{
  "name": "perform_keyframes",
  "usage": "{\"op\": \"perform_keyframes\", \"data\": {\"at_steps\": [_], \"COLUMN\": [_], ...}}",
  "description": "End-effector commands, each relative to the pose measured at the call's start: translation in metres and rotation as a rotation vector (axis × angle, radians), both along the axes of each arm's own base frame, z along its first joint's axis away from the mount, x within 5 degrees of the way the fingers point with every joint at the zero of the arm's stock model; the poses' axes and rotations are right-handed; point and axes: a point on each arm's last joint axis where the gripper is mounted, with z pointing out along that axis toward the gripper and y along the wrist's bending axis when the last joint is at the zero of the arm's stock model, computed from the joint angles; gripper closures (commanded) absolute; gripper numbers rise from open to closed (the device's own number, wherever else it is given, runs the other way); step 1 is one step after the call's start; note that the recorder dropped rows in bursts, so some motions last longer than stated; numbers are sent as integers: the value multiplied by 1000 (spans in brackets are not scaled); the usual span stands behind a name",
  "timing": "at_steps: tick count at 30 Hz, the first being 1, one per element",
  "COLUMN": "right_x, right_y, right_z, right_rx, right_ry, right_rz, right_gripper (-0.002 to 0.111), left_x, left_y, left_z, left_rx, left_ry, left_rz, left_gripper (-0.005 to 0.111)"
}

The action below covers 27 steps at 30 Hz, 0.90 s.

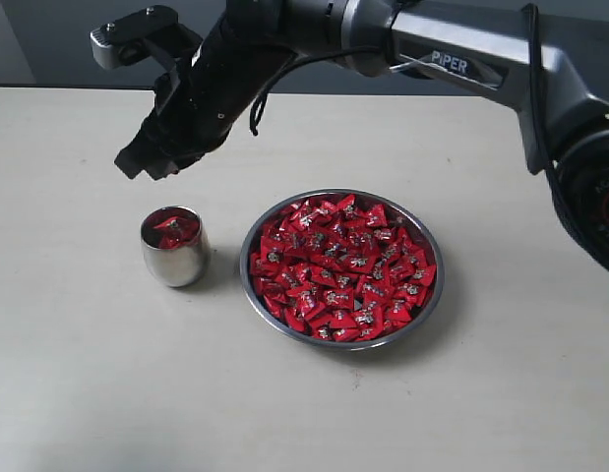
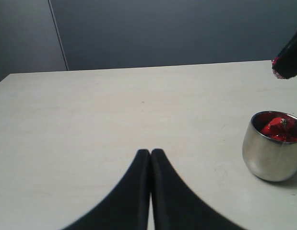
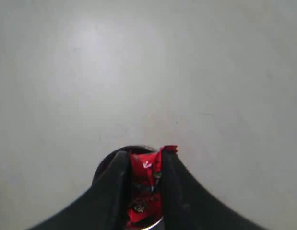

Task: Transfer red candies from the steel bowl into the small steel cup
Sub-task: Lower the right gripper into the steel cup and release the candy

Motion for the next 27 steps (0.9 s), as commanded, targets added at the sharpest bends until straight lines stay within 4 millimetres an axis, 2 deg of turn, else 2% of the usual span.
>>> {"op": "perform_keyframes", "data": {"at_steps": [1, 7, 15, 27], "right_x": [-6, -11, -16, -16], "right_y": [5, 9, 12, 11], "right_z": [-12, -23, -25, -26], "right_rx": [-51, -76, -125, -139], "right_ry": [25, 47, -14, -17], "right_rz": [14, 31, 62, 65], "right_gripper": [89, 89, 89, 89], "left_x": [0, 0, 0, 0], "left_y": [0, 0, 0, 0], "left_z": [-1, -1, -1, -1], "left_rx": [-4, -4, -4, -4], "left_ry": [-3, -3, -3, -3], "left_rz": [1, 1, 1, 1], "left_gripper": [106, 106, 106, 106]}}
